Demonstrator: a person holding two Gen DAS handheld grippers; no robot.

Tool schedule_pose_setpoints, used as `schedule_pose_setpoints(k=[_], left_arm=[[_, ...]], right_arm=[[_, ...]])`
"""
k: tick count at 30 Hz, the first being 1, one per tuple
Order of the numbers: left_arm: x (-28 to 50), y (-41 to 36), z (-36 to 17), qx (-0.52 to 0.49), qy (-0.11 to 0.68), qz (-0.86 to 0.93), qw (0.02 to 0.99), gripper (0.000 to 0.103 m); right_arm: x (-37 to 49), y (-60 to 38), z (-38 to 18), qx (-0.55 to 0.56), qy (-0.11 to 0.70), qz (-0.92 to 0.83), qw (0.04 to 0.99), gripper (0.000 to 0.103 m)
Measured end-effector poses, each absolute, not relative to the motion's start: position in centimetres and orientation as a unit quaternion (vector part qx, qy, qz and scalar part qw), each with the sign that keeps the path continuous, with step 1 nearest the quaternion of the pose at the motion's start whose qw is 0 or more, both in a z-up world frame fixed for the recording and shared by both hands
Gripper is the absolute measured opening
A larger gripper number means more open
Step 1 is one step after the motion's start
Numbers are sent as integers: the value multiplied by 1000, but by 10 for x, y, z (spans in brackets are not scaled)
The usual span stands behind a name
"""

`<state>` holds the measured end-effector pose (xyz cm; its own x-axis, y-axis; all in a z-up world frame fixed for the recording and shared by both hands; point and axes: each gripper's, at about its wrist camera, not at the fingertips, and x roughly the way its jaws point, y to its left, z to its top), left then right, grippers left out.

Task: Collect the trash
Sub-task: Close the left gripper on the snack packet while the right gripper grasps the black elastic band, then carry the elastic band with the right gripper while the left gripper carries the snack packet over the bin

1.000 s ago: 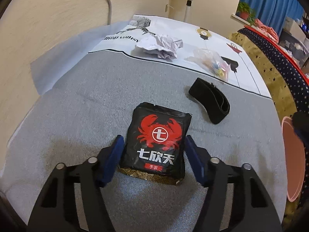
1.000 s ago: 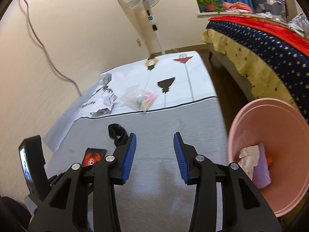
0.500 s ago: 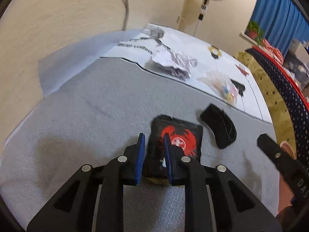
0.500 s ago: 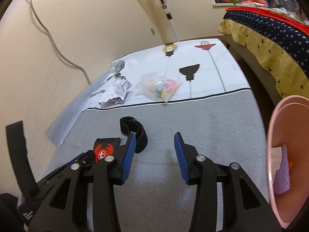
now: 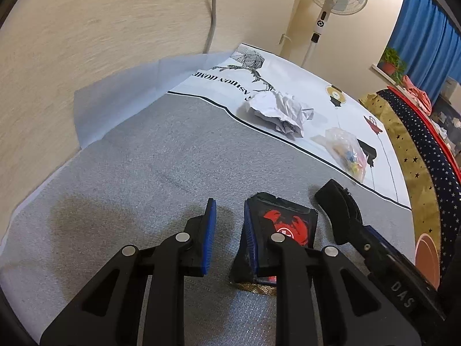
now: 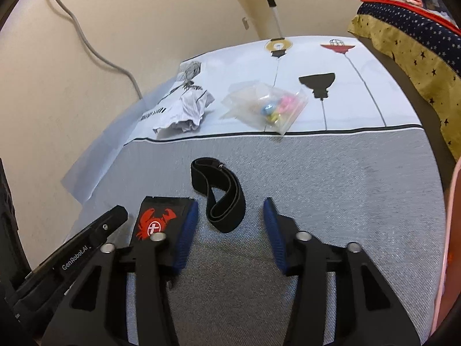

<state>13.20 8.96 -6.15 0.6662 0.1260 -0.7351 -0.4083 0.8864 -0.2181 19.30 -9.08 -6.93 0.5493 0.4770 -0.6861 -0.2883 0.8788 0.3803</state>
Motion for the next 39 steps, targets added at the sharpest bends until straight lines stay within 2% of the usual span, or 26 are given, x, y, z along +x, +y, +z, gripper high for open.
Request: schedule_pose_setpoints(k=[1, 3, 4, 5, 7, 9, 11, 12, 23, 24, 28, 35, 39], left_arm=[[132, 89, -62, -185, 380, 149, 894, 20], [134, 86, -63, -183, 382, 145, 894, 23], [135, 85, -63, -180, 383, 142, 895, 33], [136, 82, -64, -179, 385, 137, 895, 45], [139, 75, -65, -172, 390, 122, 896, 57], [142, 65, -65, -153, 397, 109, 898, 66], [144, 56, -65, -133, 404, 105, 899, 80], [145, 53, -66, -126, 407, 103, 899, 81], [153, 37, -78, -75, 448, 109, 884, 81], [152, 37, -78, -75, 447, 112, 884, 79], [148, 40, -75, -70, 442, 121, 886, 58], [137, 44, -72, -100, 435, 98, 890, 47], [128, 37, -64, -111, 420, 77, 897, 44]], right_arm=[[193, -90, -70, 108, 422, 220, 873, 25], [192, -89, -69, 102, 422, 222, 873, 17], [192, -89, -69, 98, 420, 220, 875, 12], [191, -90, -68, 94, 417, 214, 879, 11], [191, -96, -65, 92, 411, 201, 885, 10], [191, -106, -62, 97, 404, 181, 891, 9], [191, -115, -59, 103, 399, 163, 896, 9], [191, -119, -58, 105, 397, 156, 898, 8], [181, -153, -48, 118, 388, 125, 906, 8], [180, -154, -47, 117, 387, 125, 906, 8], [169, -160, -39, 116, 381, 126, 908, 8], [151, -171, -24, 117, 369, 125, 913, 8], [138, -176, -13, 112, 360, 123, 918, 8]])
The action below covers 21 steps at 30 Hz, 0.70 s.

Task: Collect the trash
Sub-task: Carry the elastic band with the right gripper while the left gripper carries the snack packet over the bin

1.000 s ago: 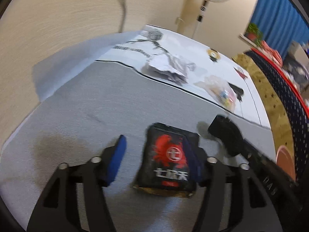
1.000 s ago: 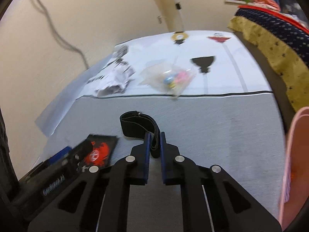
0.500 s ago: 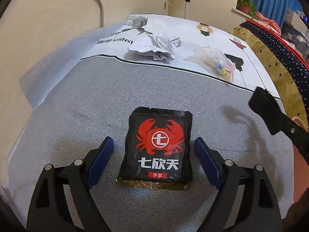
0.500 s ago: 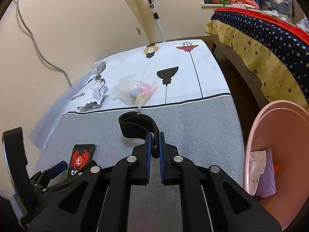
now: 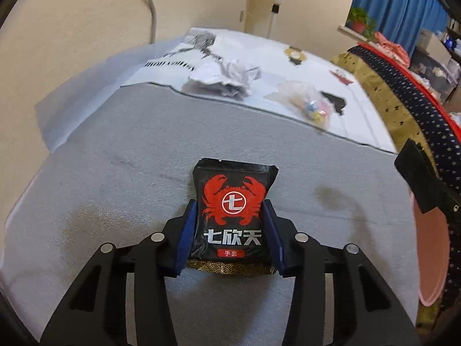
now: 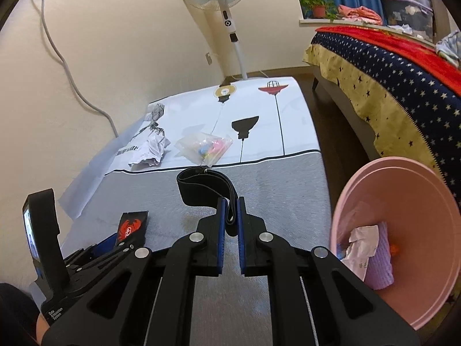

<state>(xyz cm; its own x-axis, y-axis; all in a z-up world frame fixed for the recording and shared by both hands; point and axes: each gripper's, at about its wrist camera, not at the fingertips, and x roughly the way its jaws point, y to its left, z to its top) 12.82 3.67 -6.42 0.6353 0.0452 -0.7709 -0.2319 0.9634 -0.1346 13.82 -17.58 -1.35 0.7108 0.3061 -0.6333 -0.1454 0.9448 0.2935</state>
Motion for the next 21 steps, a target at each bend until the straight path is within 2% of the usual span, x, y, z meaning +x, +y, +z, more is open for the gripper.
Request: schedule_pose_setpoints(k=[21], left_arm=[[88, -6, -4, -94, 353, 7, 931, 44]], right_arm=[[75, -226, 40, 109, 309, 76, 942, 8]])
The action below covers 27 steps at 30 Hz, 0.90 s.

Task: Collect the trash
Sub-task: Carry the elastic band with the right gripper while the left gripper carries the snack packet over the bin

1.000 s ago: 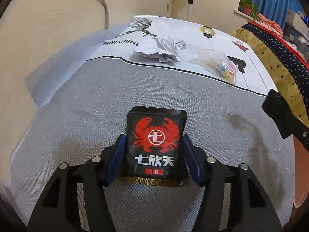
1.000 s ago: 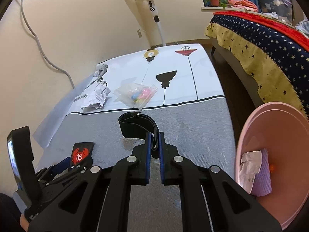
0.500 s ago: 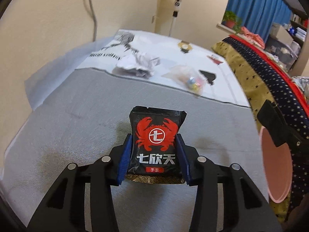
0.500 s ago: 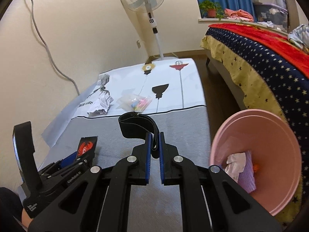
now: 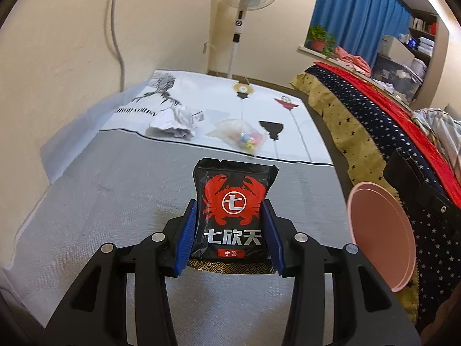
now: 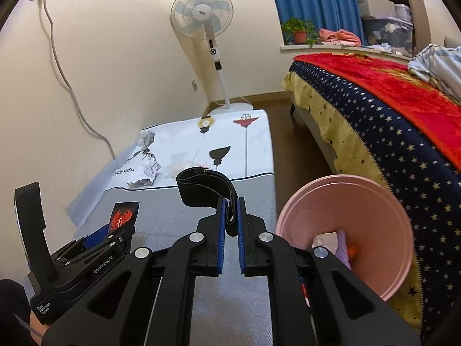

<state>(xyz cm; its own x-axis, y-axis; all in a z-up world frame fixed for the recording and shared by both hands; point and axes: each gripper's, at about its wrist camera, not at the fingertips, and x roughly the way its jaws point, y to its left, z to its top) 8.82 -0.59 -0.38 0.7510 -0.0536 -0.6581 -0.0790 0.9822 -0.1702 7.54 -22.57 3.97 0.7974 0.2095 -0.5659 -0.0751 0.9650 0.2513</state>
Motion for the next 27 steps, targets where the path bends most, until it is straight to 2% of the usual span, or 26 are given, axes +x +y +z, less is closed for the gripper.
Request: schedule_pose_setpoints(k=[27], left_arm=[[68, -91, 32, -76, 308, -90, 944, 44]], right_arm=[[18, -315, 70, 131, 265, -55, 954, 8]])
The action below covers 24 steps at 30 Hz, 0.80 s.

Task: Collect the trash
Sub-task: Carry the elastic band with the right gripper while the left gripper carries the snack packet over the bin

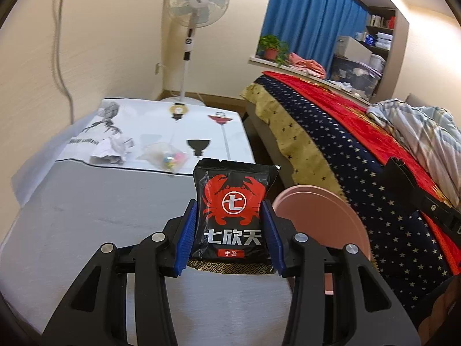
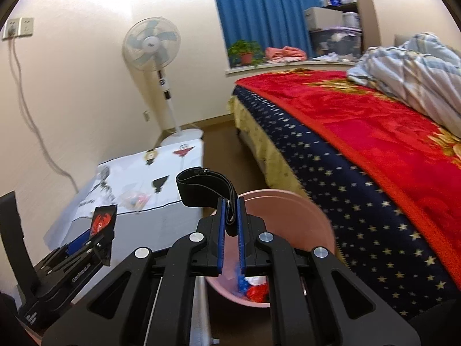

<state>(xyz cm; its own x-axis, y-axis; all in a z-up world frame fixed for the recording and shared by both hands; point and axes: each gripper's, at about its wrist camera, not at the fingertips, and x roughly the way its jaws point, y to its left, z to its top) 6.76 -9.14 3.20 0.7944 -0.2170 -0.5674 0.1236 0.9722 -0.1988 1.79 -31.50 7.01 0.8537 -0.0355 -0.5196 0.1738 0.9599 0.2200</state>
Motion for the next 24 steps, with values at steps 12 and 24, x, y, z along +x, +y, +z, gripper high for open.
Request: schedule_pose_setpoints(k=[12, 24], left_arm=[[80, -139, 23, -60, 306, -137, 940, 44], [95, -191, 8, -30, 295, -213, 931, 44]], right_arm=[[21, -351, 59, 145, 257, -125, 947, 8], [43, -369, 39, 154, 277, -160, 935, 8]])
